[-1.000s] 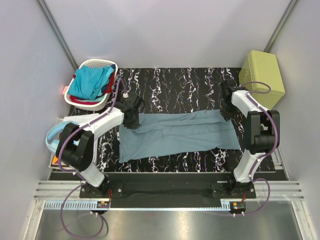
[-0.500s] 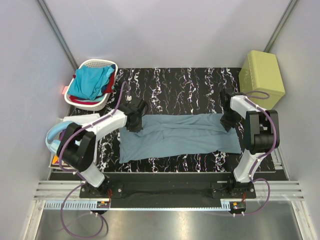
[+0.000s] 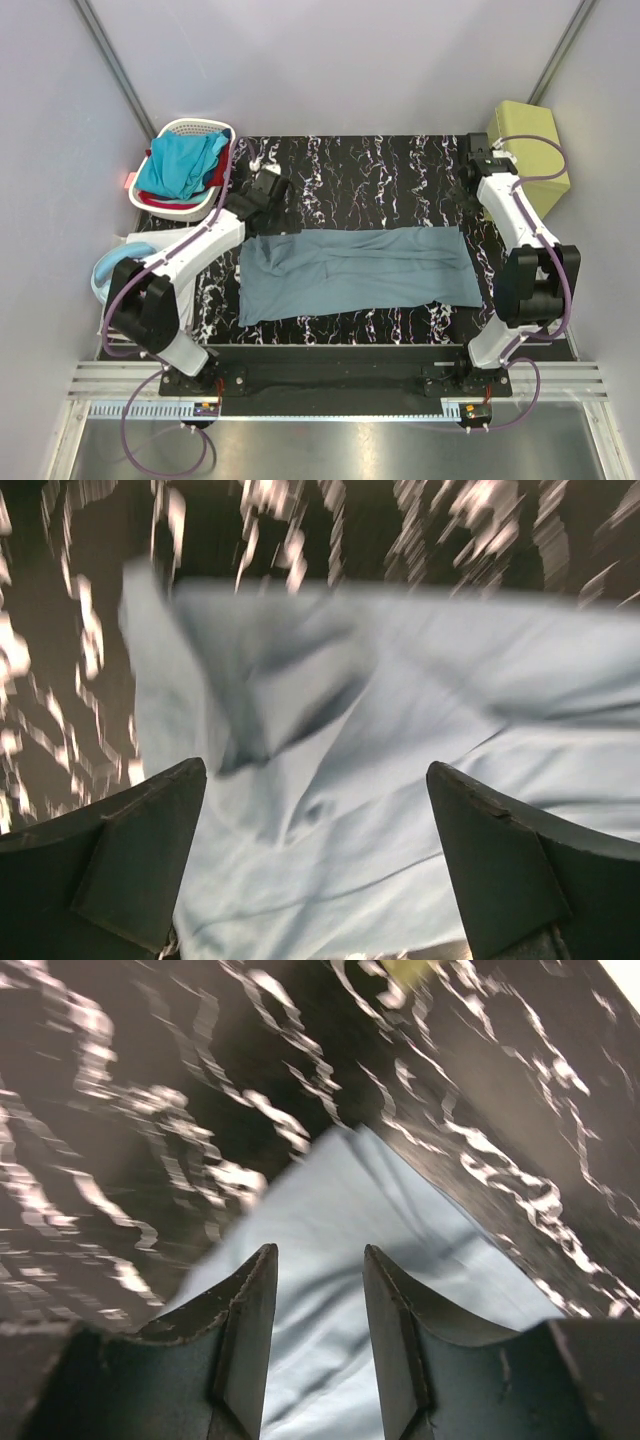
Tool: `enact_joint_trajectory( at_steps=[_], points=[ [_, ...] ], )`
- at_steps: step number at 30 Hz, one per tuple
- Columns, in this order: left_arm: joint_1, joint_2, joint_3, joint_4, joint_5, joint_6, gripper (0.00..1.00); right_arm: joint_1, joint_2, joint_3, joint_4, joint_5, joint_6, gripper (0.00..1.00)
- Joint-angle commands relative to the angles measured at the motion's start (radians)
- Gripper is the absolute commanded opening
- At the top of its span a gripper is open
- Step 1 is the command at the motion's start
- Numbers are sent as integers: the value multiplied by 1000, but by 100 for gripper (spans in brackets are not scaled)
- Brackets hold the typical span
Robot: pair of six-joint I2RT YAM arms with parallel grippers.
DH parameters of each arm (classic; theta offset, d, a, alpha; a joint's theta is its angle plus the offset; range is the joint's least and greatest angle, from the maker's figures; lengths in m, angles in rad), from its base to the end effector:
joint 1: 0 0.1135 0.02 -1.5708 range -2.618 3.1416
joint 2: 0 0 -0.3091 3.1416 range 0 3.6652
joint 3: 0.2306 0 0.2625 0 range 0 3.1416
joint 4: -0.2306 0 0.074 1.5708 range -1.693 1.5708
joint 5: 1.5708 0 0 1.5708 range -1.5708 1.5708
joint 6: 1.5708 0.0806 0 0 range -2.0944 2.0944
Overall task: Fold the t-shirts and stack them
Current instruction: Fold the other side of the tshirt into a rectangle
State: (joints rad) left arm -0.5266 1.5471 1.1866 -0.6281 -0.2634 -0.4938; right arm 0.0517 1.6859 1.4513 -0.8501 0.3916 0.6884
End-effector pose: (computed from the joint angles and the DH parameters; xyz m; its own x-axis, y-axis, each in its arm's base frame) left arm 0.3187 -0.1610 0.2617 -0.8072 -0.0601 -0.5872 -0.0239 0.9973 -0.0691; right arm 0.3884 -0.0107 0.2882 -0.5991 0.5570 -0.5752 0.6616 0.7490 0.0362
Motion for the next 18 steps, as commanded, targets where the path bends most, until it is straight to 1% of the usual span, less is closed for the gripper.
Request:
enact_joint_trajectory(
  at_steps=[1,6,8,11,13,17,18],
  points=[
    [4,68,128,56,-33,49,99,13,28,52,-4,-42,-36,48],
    [34,160,205,54,6,58,98,17,40,24,39,-82,-73,48],
    [60,226,243,50,30,58,92,20,46,18,49,-100,-73,47],
    [92,298,289,41,53,60,88,23,47,8,59,-117,-78,46],
    [112,321,304,39,70,57,86,27,44,0,63,-115,-86,46],
    [125,358,329,36,125,46,80,30,40,-11,68,-117,-92,45],
    [125,355,327,36,133,43,73,33,37,-12,68,-117,-92,45]
  ],
)
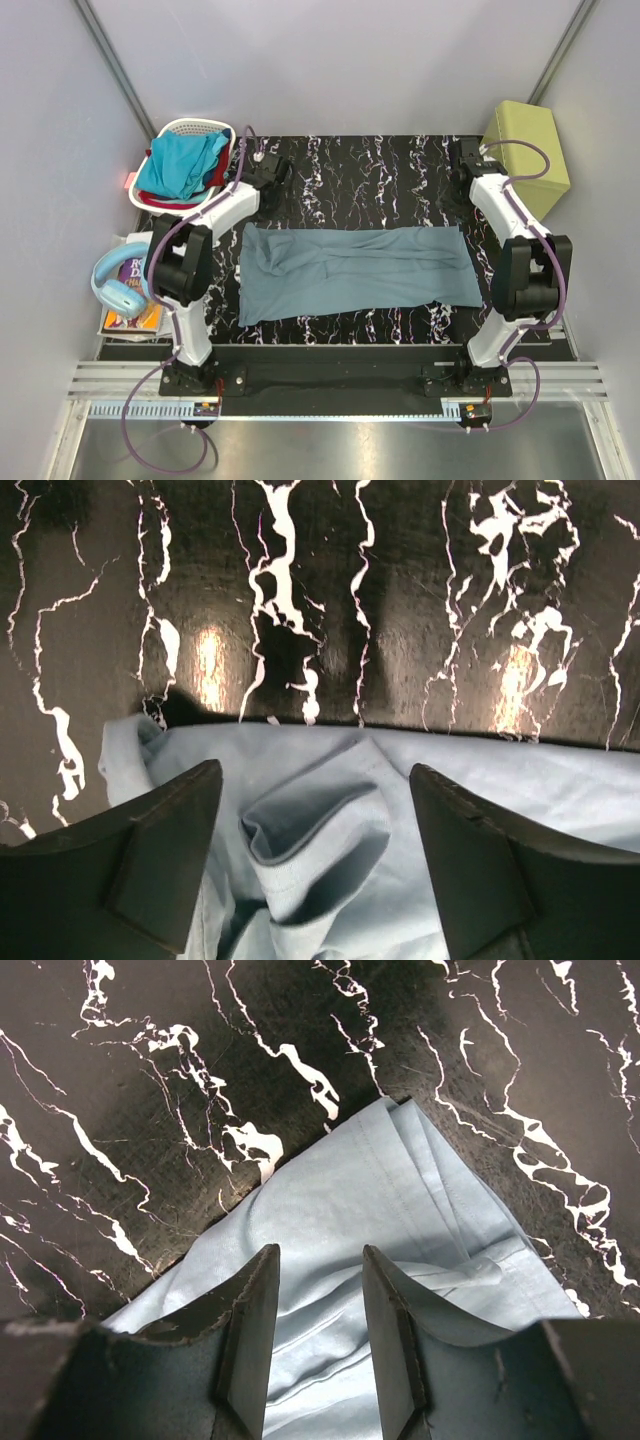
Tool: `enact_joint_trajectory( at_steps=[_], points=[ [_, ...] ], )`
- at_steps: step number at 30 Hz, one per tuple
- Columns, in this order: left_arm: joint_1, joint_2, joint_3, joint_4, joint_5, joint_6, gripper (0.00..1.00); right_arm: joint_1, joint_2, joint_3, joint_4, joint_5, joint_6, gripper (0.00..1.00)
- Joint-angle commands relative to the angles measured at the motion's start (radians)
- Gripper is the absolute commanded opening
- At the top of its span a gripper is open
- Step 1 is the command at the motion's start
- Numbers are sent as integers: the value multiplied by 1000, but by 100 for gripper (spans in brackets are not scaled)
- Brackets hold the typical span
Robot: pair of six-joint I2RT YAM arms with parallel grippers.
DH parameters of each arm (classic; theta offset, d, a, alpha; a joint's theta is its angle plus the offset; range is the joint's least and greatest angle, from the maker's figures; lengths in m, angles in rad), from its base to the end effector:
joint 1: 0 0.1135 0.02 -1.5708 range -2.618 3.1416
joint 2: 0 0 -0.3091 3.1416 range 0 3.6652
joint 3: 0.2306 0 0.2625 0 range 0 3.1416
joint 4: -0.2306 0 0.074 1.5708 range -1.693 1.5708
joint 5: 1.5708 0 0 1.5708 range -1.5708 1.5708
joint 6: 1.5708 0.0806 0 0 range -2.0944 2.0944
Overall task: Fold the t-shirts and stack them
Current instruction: Fold the other side of the tshirt into a rectangle
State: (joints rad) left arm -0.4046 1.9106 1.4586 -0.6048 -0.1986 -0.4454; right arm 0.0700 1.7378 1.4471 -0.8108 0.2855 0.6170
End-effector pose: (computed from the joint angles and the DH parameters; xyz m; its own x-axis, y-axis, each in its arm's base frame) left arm 0.4239 -0.1642 0.2140 -0.8502 -0.0953 -0.5177 -0.0771 0.9954 -0.0568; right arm 0.4025 0.0055 0.2676 -0.6910 0.5081 -0.5142 0.5637 0.8240 0.0568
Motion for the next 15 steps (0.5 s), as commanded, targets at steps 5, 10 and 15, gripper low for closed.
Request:
enact_joint_trajectory(
  at_steps=[5,10,15],
  points=[
    [-25,-54,10,16,51,-16,51,19,-20,-28,36,-11,-16,45],
    [-31,-79,-41,17,59,-27,47,24,-18,-33,39,-11,-14,45],
    [-33,-125,-95,17,25,-33,53,25,-26,-47,39,-9,-11,45]
  ],
)
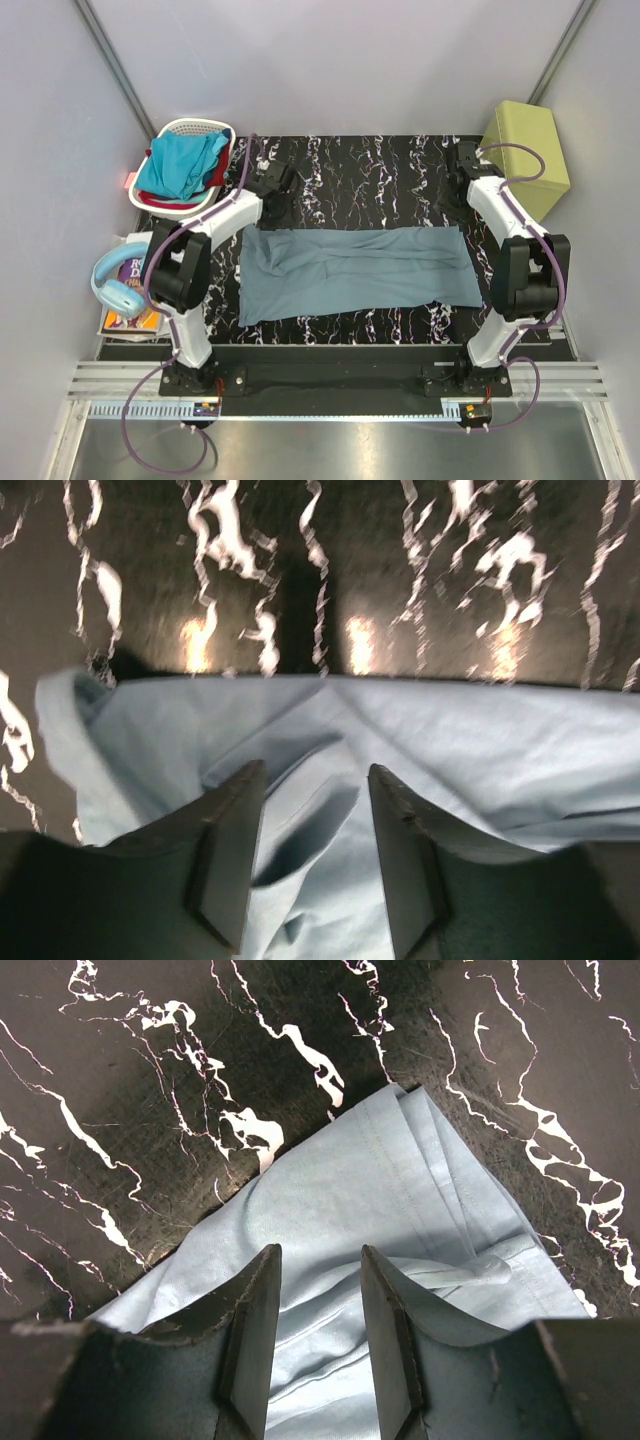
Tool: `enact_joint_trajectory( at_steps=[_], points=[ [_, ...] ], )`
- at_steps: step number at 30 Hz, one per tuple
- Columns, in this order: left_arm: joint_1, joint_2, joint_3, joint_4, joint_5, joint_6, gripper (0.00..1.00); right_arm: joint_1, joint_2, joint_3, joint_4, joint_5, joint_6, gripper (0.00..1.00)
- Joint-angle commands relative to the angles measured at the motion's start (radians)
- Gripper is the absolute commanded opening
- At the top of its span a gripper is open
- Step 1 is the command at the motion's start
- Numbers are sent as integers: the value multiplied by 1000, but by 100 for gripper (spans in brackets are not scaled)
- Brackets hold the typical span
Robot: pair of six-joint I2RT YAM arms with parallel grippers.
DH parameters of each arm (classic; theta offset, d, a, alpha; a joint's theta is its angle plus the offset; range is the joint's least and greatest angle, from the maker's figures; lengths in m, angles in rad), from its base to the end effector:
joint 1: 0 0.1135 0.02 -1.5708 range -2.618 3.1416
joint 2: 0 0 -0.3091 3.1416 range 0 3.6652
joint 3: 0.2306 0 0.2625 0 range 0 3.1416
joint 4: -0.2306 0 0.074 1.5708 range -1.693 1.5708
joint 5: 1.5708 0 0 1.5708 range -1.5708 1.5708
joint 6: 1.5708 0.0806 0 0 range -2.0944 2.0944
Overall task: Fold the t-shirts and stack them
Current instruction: Fold the other side of the tshirt into a rectangle
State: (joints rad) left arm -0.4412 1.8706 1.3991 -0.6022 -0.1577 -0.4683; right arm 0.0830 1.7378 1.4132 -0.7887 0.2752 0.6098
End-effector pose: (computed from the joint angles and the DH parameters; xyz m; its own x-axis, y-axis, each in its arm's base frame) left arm 0.4028 -0.1762 0.2112 -0.8690 -0.0826 -0.4878 -0.0428 0.9948 -0.0921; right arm 0.4001 0.0113 0.2577 -0.7101 0.4940 -0.5017 0.5447 0.8369 0.0531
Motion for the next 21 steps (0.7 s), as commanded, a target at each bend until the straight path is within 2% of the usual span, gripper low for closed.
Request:
enact_joint_trajectory(
  at_steps=[1,12,21],
  points=[
    [4,-91,-52,16,-34,-9,55,14,-29,-16,20,1,-5,45],
    [22,-97,-120,30,-20,-16,56,15,-55,-46,32,9,-1,45],
    [32,-71,-137,47,17,-30,39,17,-72,-59,36,19,-4,45]
  ],
)
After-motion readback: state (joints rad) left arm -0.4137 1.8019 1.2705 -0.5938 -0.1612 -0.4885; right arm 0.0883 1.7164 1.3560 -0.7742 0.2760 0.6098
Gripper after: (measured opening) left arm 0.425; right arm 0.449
